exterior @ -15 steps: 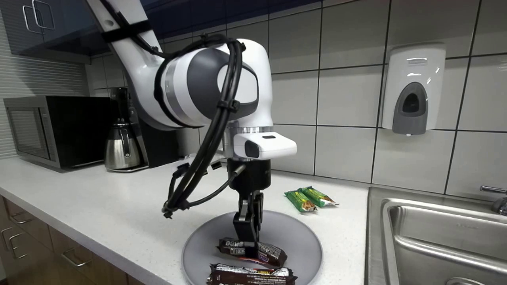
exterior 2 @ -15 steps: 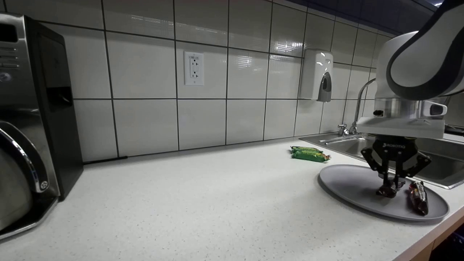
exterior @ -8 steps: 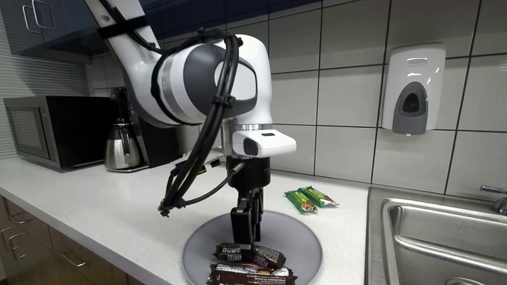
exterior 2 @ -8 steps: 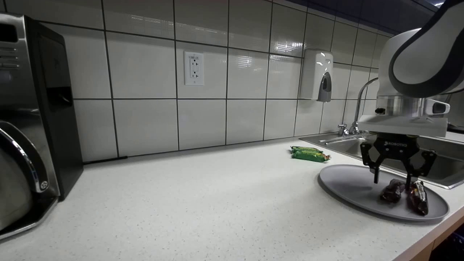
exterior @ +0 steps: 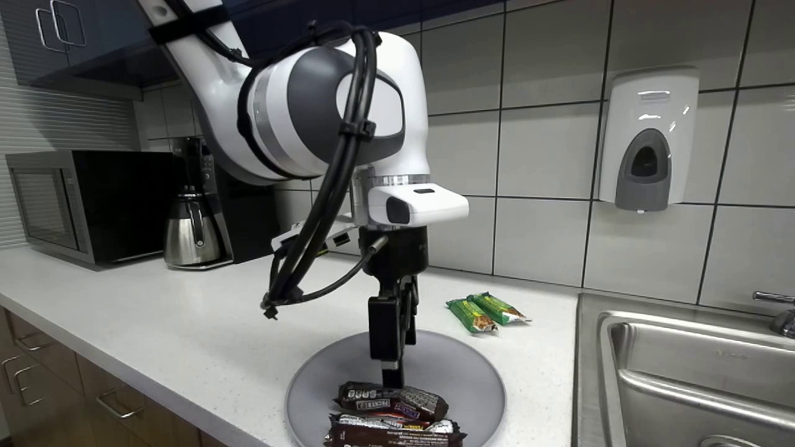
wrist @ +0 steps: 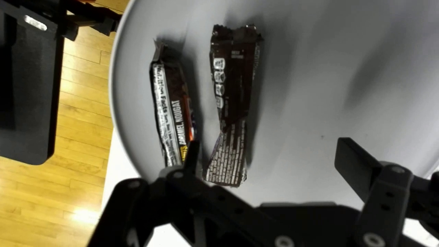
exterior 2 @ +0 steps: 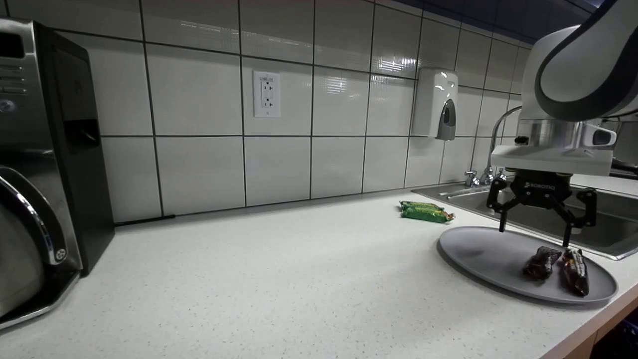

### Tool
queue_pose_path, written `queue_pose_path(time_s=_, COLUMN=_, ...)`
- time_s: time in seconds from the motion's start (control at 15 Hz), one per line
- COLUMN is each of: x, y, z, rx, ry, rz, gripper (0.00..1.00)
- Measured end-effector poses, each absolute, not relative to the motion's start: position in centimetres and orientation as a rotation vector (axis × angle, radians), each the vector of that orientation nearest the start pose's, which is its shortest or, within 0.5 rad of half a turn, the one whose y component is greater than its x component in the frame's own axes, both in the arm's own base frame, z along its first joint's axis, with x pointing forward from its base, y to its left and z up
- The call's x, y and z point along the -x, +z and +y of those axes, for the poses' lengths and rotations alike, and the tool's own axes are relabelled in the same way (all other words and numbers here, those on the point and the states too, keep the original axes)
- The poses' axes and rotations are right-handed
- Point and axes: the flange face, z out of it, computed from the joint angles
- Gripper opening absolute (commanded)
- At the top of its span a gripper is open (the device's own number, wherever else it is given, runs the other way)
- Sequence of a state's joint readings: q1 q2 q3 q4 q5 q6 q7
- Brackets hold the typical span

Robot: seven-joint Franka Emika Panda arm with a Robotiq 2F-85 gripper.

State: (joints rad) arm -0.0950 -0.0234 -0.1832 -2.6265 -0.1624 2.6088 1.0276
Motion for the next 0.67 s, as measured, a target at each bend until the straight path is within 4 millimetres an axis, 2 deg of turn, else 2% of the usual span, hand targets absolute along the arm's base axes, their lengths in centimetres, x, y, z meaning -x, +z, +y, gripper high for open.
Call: queue_pose_path(time_s=0.67, x=-44.8, y=28.7, z=-12.6, rx=2.737, ry=-0.027, rz=1.601, gripper=1.0)
